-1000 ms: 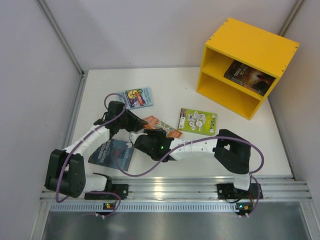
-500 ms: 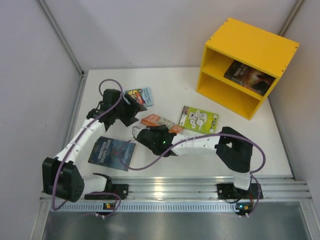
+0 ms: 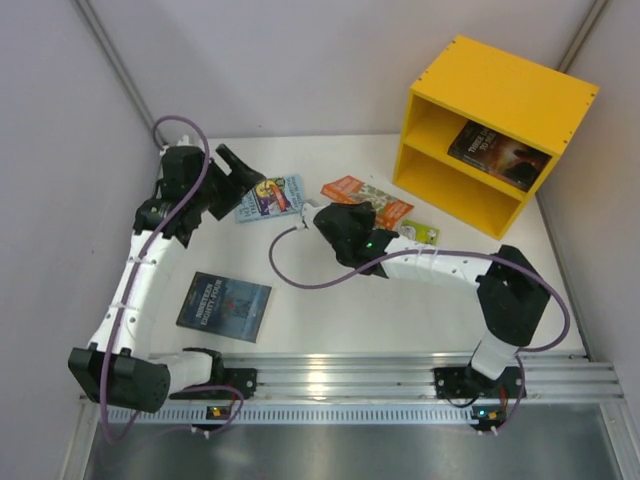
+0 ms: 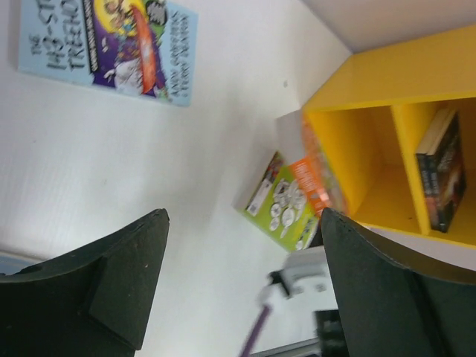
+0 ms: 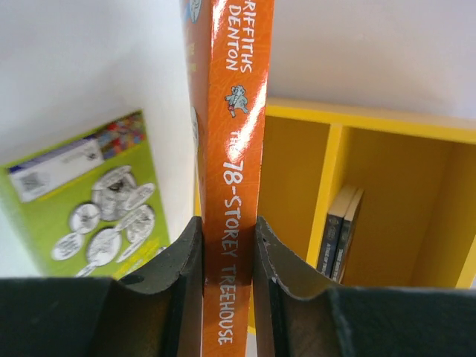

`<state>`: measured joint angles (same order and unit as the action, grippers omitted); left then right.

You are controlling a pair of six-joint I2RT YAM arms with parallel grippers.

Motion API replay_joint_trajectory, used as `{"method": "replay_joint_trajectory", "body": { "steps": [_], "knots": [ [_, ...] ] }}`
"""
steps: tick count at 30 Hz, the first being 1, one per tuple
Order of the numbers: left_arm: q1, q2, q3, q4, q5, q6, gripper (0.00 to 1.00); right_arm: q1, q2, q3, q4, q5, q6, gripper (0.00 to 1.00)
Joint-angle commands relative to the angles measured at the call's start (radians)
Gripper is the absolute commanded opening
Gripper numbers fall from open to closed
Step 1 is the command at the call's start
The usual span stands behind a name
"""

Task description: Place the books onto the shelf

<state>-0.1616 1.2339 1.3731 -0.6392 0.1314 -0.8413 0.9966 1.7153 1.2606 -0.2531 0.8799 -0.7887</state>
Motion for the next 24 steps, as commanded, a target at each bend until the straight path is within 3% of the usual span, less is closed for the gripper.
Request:
{"method": "replay_joint_trajectory", "body": {
  "steps": [1, 6, 17, 22, 24],
  "knots": [
    [0.007, -0.054, -0.127, -0.001, 0.008, 0.045, 0.88, -0.114, -0.083, -0.117, 0.277, 0.077, -0.208, 0.00],
    [0.007, -0.088, -0.270, 0.079, 0.060, 0.073, 0.87, -0.288, -0.071, -0.236, 0.621, 0.036, -0.405, 0.00],
    [0.007, -0.105, -0.351, 0.125, 0.140, 0.125, 0.87, -0.555, 0.023, -0.280, 0.738, -0.108, -0.366, 0.00],
    [0.007, -0.120, -0.399, 0.179, 0.159, 0.125, 0.87, -0.607, 0.092, -0.309, 0.828, -0.166, -0.369, 0.00],
    [0.007, -0.122, -0.414, 0.187, 0.155, 0.137, 0.87, -0.624, 0.128, -0.305, 0.784, -0.208, -0.347, 0.00]
  ]
}}
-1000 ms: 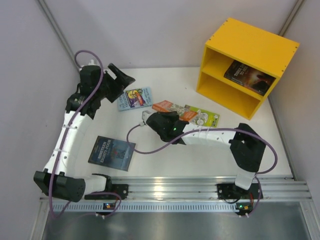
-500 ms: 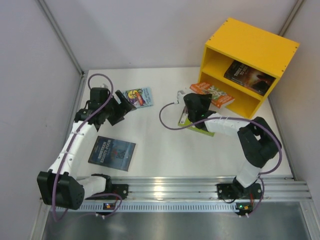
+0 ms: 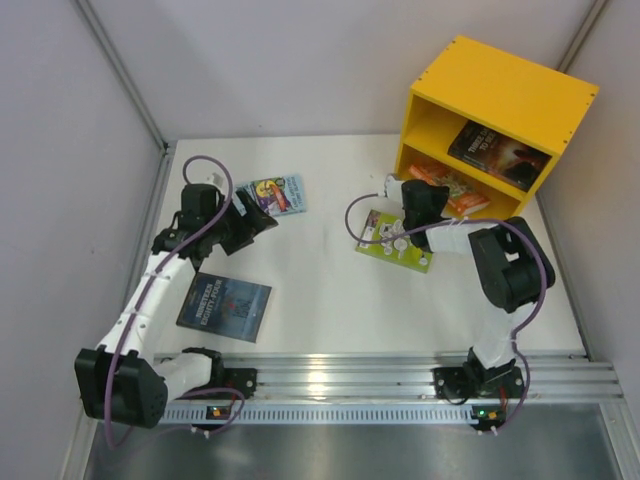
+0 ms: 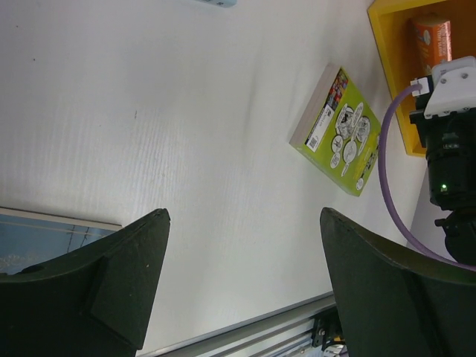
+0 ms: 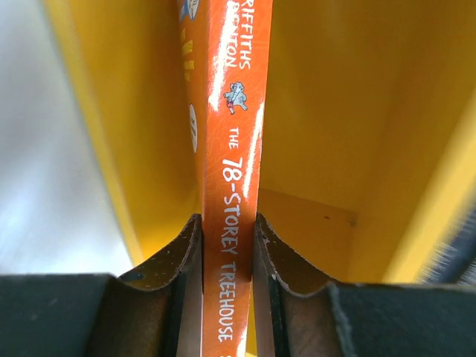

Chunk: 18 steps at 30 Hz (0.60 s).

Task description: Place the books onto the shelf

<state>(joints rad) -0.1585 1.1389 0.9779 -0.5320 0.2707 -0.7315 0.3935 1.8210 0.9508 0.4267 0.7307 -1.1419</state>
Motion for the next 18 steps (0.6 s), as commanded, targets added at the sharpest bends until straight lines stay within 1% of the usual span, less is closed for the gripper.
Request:
{"method": "replay_joint_trajectory", "body": {
  "steps": [1, 4, 6, 10, 13, 15, 18],
  "knots": [
    [0.004, -0.028, -0.030, 0.084, 0.012, 0.033, 0.88, -0.031, 0.035, 0.000, 0.131, -0.057, 0.008, 0.00],
    [0.004, -0.033, -0.048, 0.090, 0.013, 0.044, 0.88, -0.053, 0.089, 0.005, 0.142, -0.028, 0.004, 0.01],
    [0.004, -0.039, -0.054, 0.092, 0.021, 0.050, 0.88, -0.061, 0.113, 0.000, 0.142, -0.024, -0.001, 0.06],
    [0.004, -0.060, -0.070, 0.098, 0.025, 0.058, 0.88, -0.076, 0.153, 0.017, 0.070, 0.012, 0.031, 0.13],
    [0.004, -0.067, -0.073, 0.095, 0.015, 0.076, 0.88, -0.084, 0.178, 0.005, 0.084, 0.041, 0.031, 0.14],
    [0.004, -0.062, -0.071, 0.089, 0.012, 0.087, 0.88, -0.087, 0.189, 0.016, 0.060, 0.048, 0.060, 0.14],
    [0.004, -0.059, -0.079, 0.092, 0.009, 0.093, 0.88, -0.085, 0.195, 0.031, 0.035, 0.088, 0.087, 0.19]
  ]
}}
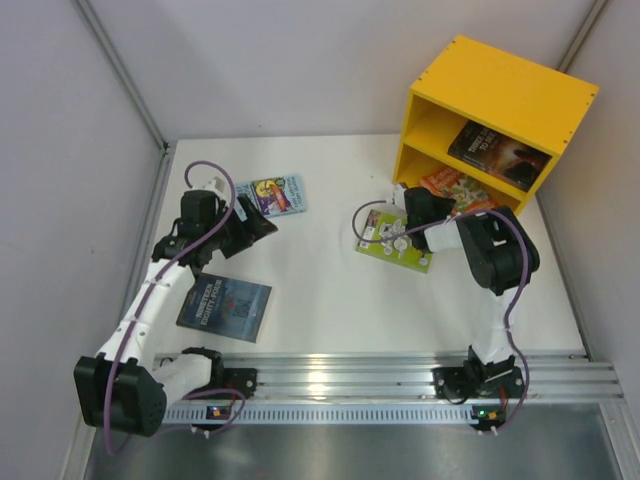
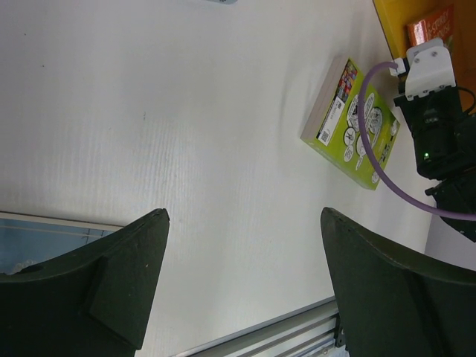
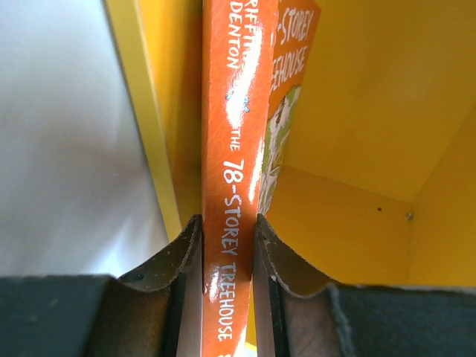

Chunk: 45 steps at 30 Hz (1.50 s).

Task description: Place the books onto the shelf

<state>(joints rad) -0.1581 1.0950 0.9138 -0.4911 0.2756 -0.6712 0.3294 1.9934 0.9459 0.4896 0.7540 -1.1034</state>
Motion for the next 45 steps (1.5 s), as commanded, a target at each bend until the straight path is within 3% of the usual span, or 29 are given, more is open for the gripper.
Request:
{"method": "replay_joint_trajectory", "body": {
  "steps": [1, 6, 10, 17, 22, 24, 26, 30, 45],
  "knots": [
    [0.003, -0.014, -0.015, 0.054, 0.011, 0.032, 0.88, -0.026, 0.015, 0.034, -0.045, 0.065, 0.057, 0.22],
    [0.003, -0.006, -0.012, 0.057, 0.024, 0.032, 0.88, -0.043, -0.036, 0.025, -0.105, 0.073, 0.097, 0.38],
    [0.003, -0.009, -0.016, 0.051, 0.020, 0.036, 0.88, -0.043, -0.056, -0.005, -0.146, 0.099, 0.117, 0.38],
    [0.003, -0.020, -0.023, 0.048, 0.011, 0.041, 0.88, -0.056, -0.099, -0.021, -0.157, 0.111, 0.171, 0.25],
    [0.003, -0.030, -0.030, 0.040, -0.001, 0.045, 0.88, -0.090, -0.093, -0.022, -0.170, 0.119, 0.189, 0.24],
    [0.003, -0.030, -0.038, 0.048, 0.004, 0.042, 0.88, -0.095, -0.091, -0.022, -0.190, 0.125, 0.223, 0.27],
    [0.003, -0.026, -0.039, 0.049, 0.011, 0.041, 0.88, -0.089, -0.094, -0.016, -0.218, 0.128, 0.252, 0.36],
    [0.003, -0.023, -0.036, 0.057, 0.014, 0.036, 0.88, -0.078, -0.108, -0.012, -0.265, 0.119, 0.277, 0.42],
    [0.003, -0.021, -0.044, 0.063, 0.019, 0.036, 0.88, -0.023, -0.157, -0.021, -0.325, 0.038, 0.336, 0.42]
  ]
}}
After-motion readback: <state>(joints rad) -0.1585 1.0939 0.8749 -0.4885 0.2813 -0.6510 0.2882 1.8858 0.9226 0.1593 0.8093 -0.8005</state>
